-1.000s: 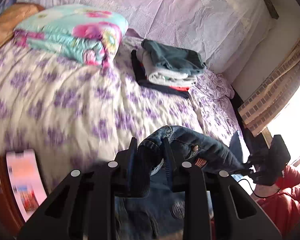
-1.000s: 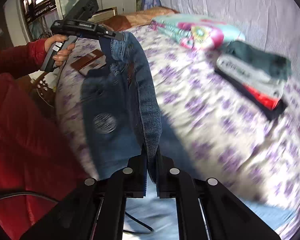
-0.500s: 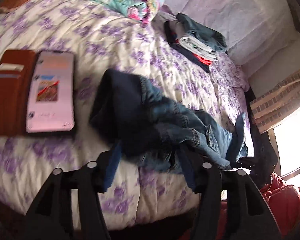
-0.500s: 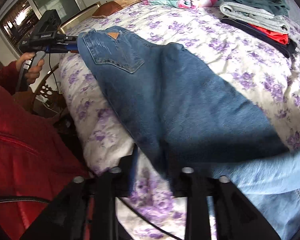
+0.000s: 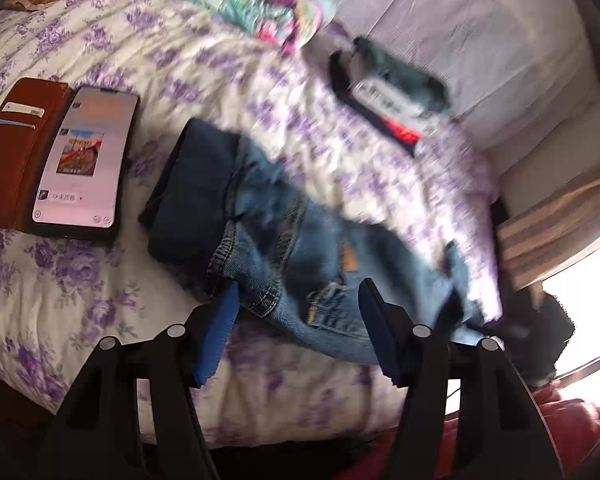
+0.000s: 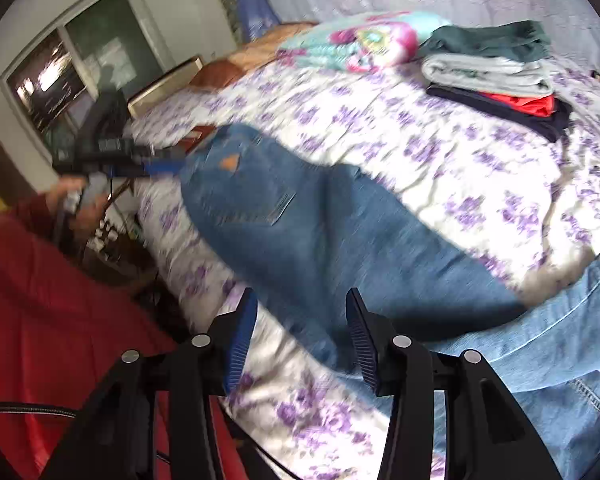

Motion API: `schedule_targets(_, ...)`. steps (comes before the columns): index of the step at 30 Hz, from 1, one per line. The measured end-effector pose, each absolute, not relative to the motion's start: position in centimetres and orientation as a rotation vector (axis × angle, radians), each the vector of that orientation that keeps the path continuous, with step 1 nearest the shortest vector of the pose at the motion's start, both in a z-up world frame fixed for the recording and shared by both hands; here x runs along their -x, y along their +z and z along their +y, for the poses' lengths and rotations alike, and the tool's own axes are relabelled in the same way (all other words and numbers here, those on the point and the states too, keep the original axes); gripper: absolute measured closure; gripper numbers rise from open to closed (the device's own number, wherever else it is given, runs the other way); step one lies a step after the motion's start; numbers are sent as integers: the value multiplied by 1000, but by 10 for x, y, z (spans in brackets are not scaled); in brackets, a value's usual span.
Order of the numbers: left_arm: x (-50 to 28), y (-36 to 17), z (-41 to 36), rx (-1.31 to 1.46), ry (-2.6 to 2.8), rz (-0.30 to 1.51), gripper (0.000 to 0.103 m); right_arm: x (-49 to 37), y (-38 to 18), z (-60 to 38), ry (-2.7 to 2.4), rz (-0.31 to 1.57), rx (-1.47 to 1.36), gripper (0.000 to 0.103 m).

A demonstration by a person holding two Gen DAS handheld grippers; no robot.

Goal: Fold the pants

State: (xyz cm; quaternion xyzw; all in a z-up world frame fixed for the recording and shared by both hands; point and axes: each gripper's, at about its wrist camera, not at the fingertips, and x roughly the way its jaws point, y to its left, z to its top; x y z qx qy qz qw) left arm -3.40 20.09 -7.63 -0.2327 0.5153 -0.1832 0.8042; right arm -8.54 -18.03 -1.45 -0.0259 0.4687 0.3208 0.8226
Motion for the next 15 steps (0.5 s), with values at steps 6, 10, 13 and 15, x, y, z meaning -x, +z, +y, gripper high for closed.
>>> schedule_targets(6, 40, -93, 190, 313, -388, 1138, 53, 74, -84, -180, 451, 1193, 128, 48)
schedule_targets(10, 55, -40, 193, 281, -419, 1026, 57, 89, -75, -197, 408, 1153, 10, 48)
schedule_targets(13, 58, -2, 181, 198, -501, 884, 35, 89, -58, -204, 379, 1075, -62, 48)
schedule_targets(15, 44, -9, 167, 150, -500, 891, 25, 79, -46, -207, 317, 1004, -64, 48)
